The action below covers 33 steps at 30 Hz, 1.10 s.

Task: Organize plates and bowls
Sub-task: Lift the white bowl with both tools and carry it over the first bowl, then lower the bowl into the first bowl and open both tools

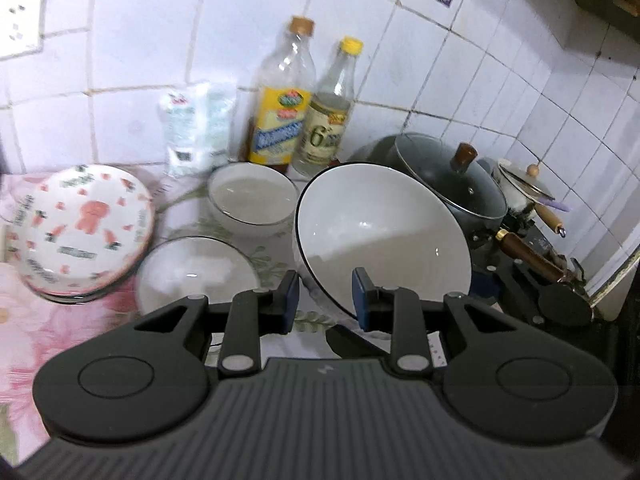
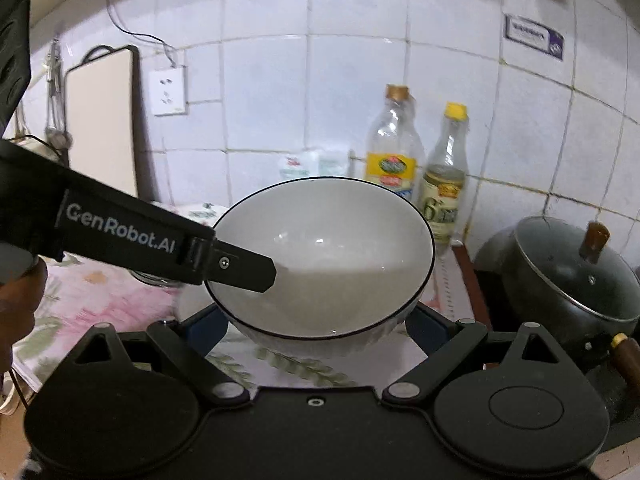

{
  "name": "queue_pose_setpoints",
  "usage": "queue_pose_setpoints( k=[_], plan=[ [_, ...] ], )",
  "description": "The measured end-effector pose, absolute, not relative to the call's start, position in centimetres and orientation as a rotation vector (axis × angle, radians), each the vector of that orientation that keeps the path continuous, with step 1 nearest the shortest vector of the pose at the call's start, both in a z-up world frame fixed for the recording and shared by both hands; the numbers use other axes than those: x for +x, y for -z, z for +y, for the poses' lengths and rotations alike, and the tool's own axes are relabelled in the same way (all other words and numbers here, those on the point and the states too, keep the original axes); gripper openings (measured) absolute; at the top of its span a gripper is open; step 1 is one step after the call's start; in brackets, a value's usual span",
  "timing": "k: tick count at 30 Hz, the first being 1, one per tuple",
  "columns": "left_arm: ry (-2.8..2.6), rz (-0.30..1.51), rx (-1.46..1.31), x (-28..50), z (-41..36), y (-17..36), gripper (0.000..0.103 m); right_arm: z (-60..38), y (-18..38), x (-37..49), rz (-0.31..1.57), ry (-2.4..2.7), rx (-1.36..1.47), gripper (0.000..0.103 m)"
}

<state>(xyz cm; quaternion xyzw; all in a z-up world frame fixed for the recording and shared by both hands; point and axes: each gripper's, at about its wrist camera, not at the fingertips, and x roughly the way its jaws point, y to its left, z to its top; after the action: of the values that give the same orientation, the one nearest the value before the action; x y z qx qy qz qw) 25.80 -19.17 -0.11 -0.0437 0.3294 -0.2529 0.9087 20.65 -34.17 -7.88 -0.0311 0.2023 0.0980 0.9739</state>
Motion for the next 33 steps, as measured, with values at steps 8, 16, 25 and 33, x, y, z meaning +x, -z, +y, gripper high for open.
queue_pose_setpoints(
  k=[8,16,25,33],
  plan=[
    [0.469,0.659,-0.089,24.7,-15.1,-2.0,0.027,-30.3,5.9,20.3,0.382,-0.256,-0.084,0.098],
    [0.450,0.764,-0.179,28.1,-11.9,-0.9,0.028,-29.0,6.7,23.4,0.490,-0.330,0.014,0.098],
    [0.409,0.849,-0.205,31.4,-10.8,2.5,0.028,-28.1,9.4,27.2,0.592,-0.386,0.065,0.098],
    [0.393,0.889,-0.222,33.3,-10.3,5.2,0.028,-27.6,11.1,29.6,0.639,-0.422,0.011,0.098]
  ],
)
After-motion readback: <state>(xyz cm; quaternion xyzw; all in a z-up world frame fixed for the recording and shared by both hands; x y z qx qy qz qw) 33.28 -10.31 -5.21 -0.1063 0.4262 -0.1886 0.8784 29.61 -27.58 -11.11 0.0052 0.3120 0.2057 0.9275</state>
